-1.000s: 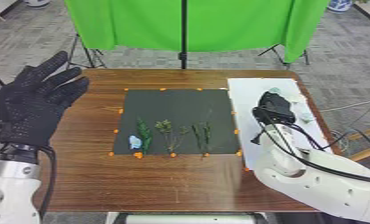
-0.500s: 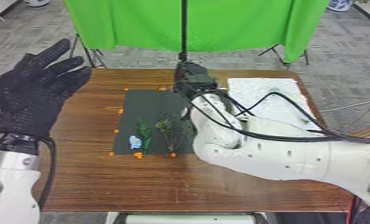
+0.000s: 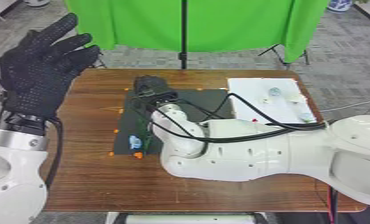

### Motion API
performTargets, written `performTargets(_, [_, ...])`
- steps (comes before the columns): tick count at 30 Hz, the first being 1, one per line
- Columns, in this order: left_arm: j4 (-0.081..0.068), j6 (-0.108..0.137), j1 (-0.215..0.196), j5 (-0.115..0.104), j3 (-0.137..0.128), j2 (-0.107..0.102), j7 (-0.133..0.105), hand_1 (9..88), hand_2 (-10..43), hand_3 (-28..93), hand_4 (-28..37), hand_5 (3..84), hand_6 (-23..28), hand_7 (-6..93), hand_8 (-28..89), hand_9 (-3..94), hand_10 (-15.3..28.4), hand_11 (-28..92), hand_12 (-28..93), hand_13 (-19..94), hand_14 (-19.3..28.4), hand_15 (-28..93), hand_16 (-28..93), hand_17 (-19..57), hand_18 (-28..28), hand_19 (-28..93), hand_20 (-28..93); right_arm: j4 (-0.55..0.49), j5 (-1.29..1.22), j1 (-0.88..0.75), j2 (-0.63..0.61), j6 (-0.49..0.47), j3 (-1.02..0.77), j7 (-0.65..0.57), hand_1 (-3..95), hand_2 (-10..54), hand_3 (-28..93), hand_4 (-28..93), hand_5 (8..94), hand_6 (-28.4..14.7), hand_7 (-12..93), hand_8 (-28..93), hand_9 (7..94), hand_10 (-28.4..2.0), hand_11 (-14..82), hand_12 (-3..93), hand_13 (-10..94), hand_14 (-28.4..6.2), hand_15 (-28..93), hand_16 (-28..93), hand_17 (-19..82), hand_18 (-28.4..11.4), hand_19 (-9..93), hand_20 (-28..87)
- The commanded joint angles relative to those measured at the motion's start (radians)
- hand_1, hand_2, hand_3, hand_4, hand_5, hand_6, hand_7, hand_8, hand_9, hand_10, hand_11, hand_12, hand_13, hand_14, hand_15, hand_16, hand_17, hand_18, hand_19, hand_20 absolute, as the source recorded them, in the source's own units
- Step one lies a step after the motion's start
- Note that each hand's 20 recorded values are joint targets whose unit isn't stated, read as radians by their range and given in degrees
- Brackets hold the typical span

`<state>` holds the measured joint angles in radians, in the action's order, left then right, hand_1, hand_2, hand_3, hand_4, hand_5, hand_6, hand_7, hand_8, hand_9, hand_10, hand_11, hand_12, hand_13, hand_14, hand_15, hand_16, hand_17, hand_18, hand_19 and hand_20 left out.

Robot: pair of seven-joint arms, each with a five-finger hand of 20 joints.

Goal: Arrange flowers

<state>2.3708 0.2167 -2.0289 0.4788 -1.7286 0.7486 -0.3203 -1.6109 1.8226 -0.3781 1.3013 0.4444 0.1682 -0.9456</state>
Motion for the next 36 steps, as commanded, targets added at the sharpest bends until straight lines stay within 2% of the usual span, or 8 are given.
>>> performTargets(1, [0.004, 0.004, -0.034, -0.022, -0.007, -0.035, -0.067, 21.4, 9.2, 77, -25.6, 36.7, 10.7, 15.6, -10, 33.7, 22.0, 29, 12, 26, 28.4, 52, -10, -4.8, 28.4, 75, -25, 0.005, -0.063, 0.139, 0.062, 0.010, 0.166, 0.016, 54.9, -9.5, 73, -28, 82.2, 2.4, 23, 2, 93.7, -5.4, 17.5, 26.6, 93, -2.1, 42, 22, 38, -14.0, 92, -7])
performTargets(4, [0.000, 0.002, -0.028, -0.022, 0.005, -0.037, -0.082, 21.5, 9.2, 77, -25.7, 36.6, 10.6, 15.6, -10, 33.7, 22.0, 29, 12, 26, 28.4, 52, -10, -4.8, 28.4, 75, -25, 0.011, -0.061, 0.139, 0.065, 0.011, 0.177, 0.025, 54.8, -9.5, 73, -28, 82.2, 3.1, 23, 1, 93.7, -5.1, 16.7, 26.0, 93, -2.0, 42, 22, 37, -13.8, 92, -6])
performTargets(11, [-0.008, -0.022, -0.022, -0.013, 0.004, -0.028, -0.063, 21.4, 9.2, 77, -25.6, 36.7, 10.6, 15.7, -10, 33.7, 22.0, 29, 12, 26, 28.4, 52, -10, -4.8, 28.4, 75, -25, 0.021, -0.090, 0.156, 0.070, 0.028, 0.202, 0.002, 54.3, -9.5, 71, -28, 82.7, 4.6, 21, 1, 93.7, -3.3, 15.4, 23.4, 93, -1.9, 42, 22, 36, -13.7, 90, -3])
performTargets(18, [-0.008, -0.023, -0.029, -0.026, 0.002, -0.070, -0.117, 21.5, 9.2, 77, -25.6, 36.7, 10.7, 15.7, -10, 33.7, 22.1, 29, 12, 26, 28.4, 52, -10, -4.8, 28.4, 75, -26, 0.025, -0.150, 0.215, 0.100, 0.020, 0.265, 0.051, 53.9, -9.5, 69, -28, 80.9, 4.5, 19, 0, 93.7, -2.8, 10.3, 25.0, 91, -1.8, 43, 22, 35, -13.5, 90, 0])
performTargets(22, [-0.003, -0.030, -0.041, -0.013, -0.024, -0.062, -0.094, 21.5, 9.2, 77, -25.6, 36.7, 10.7, 15.6, -10, 33.7, 22.1, 29, 12, 26, 28.4, 52, -10, -4.8, 28.4, 75, -26, 0.032, -0.162, 0.241, 0.119, 0.049, 0.302, 0.069, 52.7, -9.5, 68, -28, 79.8, 4.5, 19, -1, 93.7, -3.1, 8.8, 25.3, 91, -1.7, 44, 22, 33, -13.6, 89, 2])
performTargets(26, [-0.006, -0.036, -0.025, -0.010, -0.014, -0.052, -0.087, 21.5, 9.1, 77, -25.7, 36.7, 10.7, 15.6, -10, 33.7, 22.0, 29, 12, 26, 28.4, 52, -10, -4.8, 28.4, 75, -26, 0.034, -0.165, 0.233, 0.114, 0.023, 0.290, 0.062, 52.2, -9.5, 67, -28, 79.4, 4.6, 18, -1, 93.7, -3.1, 9.1, 24.9, 90, -1.7, 46, 22, 32, -13.5, 88, 3])
performTargets(32, [-0.009, -0.035, -0.016, -0.009, 0.001, -0.046, -0.082, 21.5, 9.2, 77, -25.7, 36.7, 10.7, 15.6, -10, 33.6, 22.0, 29, 12, 26, 28.4, 52, -10, -4.8, 28.4, 76, -26, 0.033, -0.166, 0.225, 0.106, -0.006, 0.275, 0.060, 50.6, -9.5, 66, -28, 74.6, 4.2, 17, -2, 91.9, -3.5, 9.9, 23.9, 89, -1.8, 48, 21, 31, -13.5, 87, 6])
performTargets(36, [-0.006, -0.026, -0.023, -0.010, -0.003, -0.055, -0.099, 21.6, 9.2, 77, -25.7, 36.7, 10.7, 15.6, -10, 33.7, 22.0, 29, 12, 26, 28.4, 52, -10, -4.7, 28.4, 76, -26, 0.043, -0.178, 0.239, 0.118, -0.024, 0.289, 0.055, 47.9, -9.5, 68, -28, 69.7, 3.9, 17, -5, 90.4, -3.8, 11.0, 23.1, 88, -2.0, 49, 20, 31, -13.7, 86, 8])
